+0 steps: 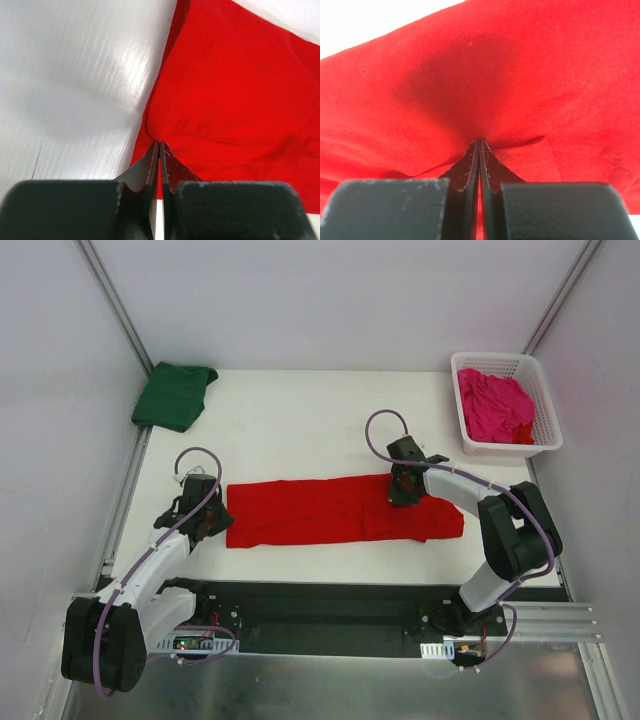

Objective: Fold and stack the t-shirts
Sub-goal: Rotate the tshirt 90 degrees

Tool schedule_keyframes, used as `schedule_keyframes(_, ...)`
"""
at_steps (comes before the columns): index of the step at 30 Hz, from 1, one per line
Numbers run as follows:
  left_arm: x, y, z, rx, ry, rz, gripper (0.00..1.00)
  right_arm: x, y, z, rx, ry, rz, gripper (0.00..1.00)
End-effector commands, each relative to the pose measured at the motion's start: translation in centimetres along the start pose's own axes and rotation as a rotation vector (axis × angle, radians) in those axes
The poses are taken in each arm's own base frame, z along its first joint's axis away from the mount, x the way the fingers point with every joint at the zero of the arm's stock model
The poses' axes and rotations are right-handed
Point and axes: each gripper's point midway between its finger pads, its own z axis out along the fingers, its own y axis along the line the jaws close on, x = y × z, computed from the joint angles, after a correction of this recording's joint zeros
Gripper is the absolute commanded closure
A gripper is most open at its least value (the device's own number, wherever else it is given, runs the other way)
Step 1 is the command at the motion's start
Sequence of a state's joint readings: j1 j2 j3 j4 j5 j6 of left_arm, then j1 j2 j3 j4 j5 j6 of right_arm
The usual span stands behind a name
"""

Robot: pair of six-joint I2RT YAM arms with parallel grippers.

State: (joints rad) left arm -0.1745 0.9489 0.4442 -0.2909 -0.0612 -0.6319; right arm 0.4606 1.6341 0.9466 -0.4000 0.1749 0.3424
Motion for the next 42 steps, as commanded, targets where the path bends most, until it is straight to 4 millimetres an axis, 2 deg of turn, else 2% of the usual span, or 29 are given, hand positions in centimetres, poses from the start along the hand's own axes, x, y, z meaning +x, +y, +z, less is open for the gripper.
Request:
schedule_keyframes(1, -1.3, -0.6, -1.0, 0.016, -0.021, 0.012, 1.00, 0.5, 0.1, 0.5, 0.000, 0.020, -0.009, 0.98)
schedule_keyframes(11, -0.8, -0.3, -2.2, -0.004, 0.015, 0.020, 1.00, 0.7, 0.6, 1.4, -0.011, 0.040, 0.008, 0.98)
schedule_keyframes(25, 1.9, 1.5, -2.6, -0.075, 0.110, -0.025, 1.00, 0.6, 0.9, 1.5, -0.016, 0.043, 0.002, 0.98)
schedule_keyframes(33, 2.0, 3.1, -2.5, -0.183, 0.131, -0.052, 1.00, 0.6, 1.2, 1.6, -0.031, 0.047, 0.010, 0.98)
schedule_keyframes(42, 1.8, 3.9, -3.0, -0.233, 0.118, -0.081, 1.00, 0.4, 1.6, 2.3, -0.033, 0.059, 0.004, 0.98)
